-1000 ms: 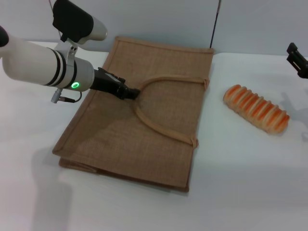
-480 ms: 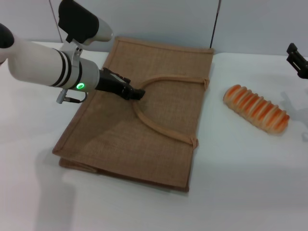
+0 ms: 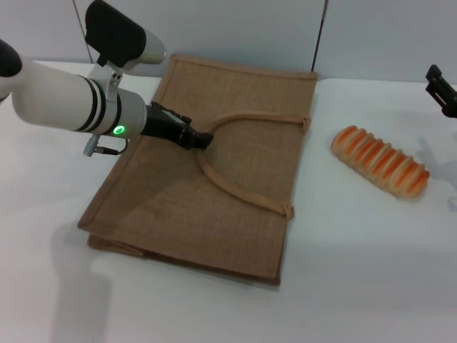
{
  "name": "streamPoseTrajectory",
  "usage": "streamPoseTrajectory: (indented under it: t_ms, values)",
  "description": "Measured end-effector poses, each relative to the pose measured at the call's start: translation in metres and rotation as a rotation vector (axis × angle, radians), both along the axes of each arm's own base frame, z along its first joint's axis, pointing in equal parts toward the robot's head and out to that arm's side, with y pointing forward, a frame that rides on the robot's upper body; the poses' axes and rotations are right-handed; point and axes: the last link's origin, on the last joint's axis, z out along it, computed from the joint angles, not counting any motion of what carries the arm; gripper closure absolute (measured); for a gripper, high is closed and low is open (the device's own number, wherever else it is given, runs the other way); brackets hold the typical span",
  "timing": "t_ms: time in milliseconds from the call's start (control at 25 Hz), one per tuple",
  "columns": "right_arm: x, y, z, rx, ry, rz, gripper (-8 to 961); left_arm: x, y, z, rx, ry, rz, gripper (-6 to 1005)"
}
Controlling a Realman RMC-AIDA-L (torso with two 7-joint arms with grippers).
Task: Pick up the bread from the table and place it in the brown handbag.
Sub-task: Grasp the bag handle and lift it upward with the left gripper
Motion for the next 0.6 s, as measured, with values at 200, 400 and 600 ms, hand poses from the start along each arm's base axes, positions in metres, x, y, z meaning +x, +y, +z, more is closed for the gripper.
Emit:
streamPoseTrajectory:
  t_ms: [200,400,600]
  values:
    - [0.0,-0.0001,-0.0002,-0.001,0.0,-0.001,179,-0.0008,0.0,-0.0001,0.005,0.0,-0.002,441]
    - [-0.0001,0.0001,-0.0002,-0.001,0.001,0.0,179,-0.0009,0.0007,-0.0002,0.013,0.002,-0.002,444]
    - [-0.0008,0.0002,-0.0007,-0.001,0.002,0.001,179,-0.0024,0.0011,-0.0004,0.02,0.009,-0.002,448]
